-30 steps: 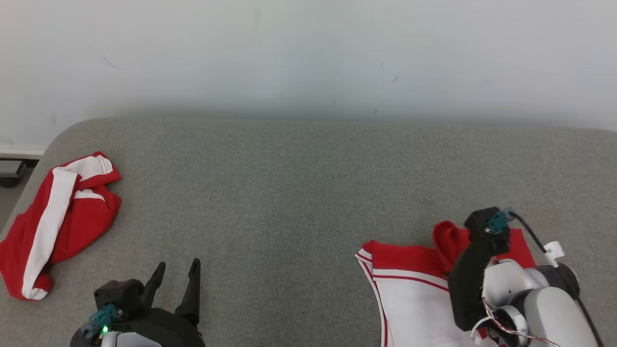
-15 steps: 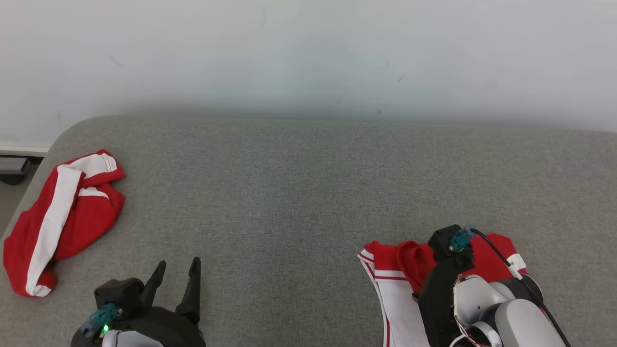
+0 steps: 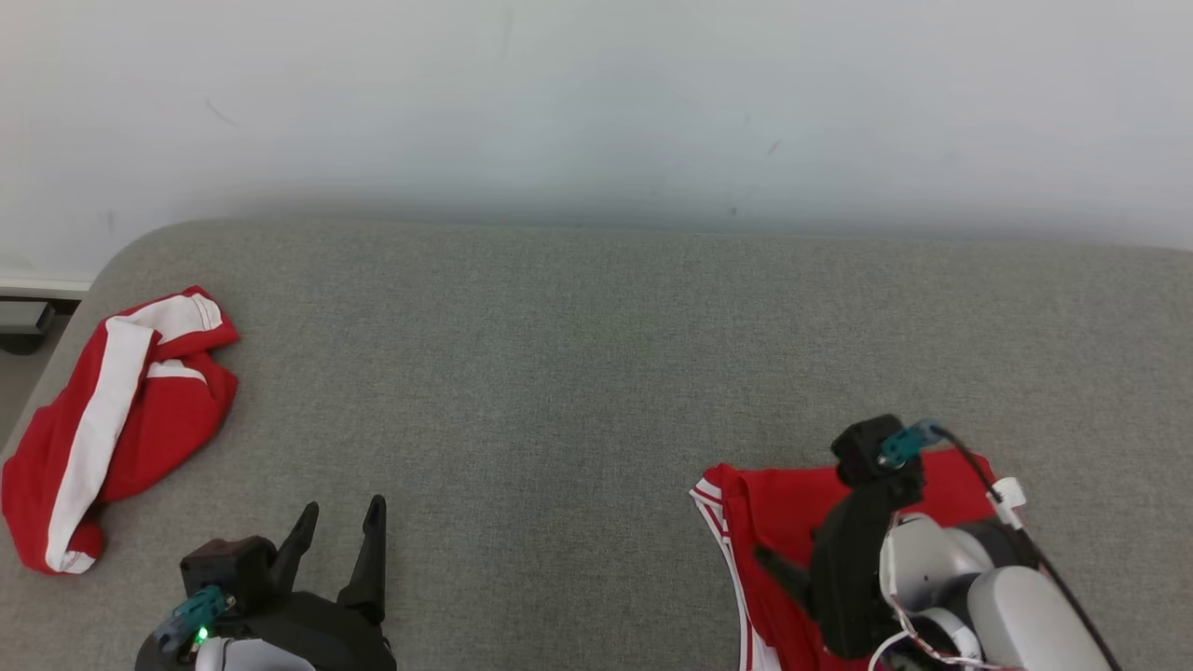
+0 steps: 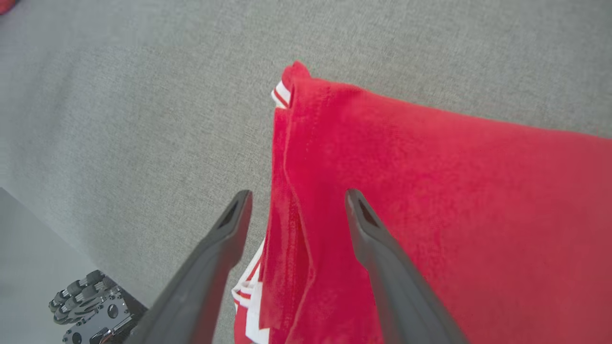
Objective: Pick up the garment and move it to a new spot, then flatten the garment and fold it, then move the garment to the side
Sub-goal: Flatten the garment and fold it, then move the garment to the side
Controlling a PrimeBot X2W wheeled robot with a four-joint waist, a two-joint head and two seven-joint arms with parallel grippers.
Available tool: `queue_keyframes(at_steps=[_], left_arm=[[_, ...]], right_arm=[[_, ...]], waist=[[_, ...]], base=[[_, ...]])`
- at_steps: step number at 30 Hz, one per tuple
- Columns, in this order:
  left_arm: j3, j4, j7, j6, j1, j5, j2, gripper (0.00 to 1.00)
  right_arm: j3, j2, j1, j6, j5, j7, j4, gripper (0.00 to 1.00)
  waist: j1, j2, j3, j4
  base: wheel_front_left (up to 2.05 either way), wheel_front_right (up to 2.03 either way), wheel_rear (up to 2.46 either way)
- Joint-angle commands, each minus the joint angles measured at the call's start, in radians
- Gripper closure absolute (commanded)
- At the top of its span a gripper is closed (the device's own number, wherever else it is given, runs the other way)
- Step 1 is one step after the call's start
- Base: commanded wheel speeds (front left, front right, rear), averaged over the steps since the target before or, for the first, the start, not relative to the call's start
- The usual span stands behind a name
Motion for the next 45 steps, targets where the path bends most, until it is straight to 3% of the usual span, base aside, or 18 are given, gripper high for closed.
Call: queue_keyframes(at_steps=[1, 13, 21, 32, 45], left_arm=[[0.000, -0.001, -0.006, 0.002, -0.004, -0.006, 0.006, 0.00], [-0.009, -0.004, -0.006, 0.006, 0.010, -0.008, 0.011, 0.00], [-0.014, -0.009, -0.005, 0.009, 0.011, -0.009, 0.011, 0.00], [-0.024, -0.012, -0.002, 0.011, -0.002, -0.011, 0.013, 0.00], [-0.032, -0.017, 0.007, 0.010, -0.022, -0.011, 0.022, 0.00]], right_arm=[[-0.013, -0.002, -0.016, -0.002, -0.002, -0.010, -0.010, 0.00], [-0.188, -0.019, 0.041, -0.002, -0.151, -0.063, -0.114, 0.00], [-0.339, -0.015, 0.092, -0.002, -0.216, -0.098, -0.112, 0.00], [-0.459, -0.004, 0.086, -0.002, -0.218, -0.133, 0.008, 0.00], [-0.458, -0.022, 0.006, -0.002, -0.226, -0.154, 0.177, 0.00]], waist=[[-0.0001, 0.0000, 0.000, -0.001], [-0.0001, 0.0000, -0.010, -0.012], [-0.0001, 0.0000, -0.010, -0.028], [-0.0001, 0.0000, -0.007, -0.041], [-0.0001, 0.0000, 0.012, -0.020]], base=[[0.00, 0.00, 0.00], [0.00, 0.00, 0.00], [0.00, 0.00, 0.00], [0.00, 0.00, 0.00], [0.00, 0.00, 0.00]])
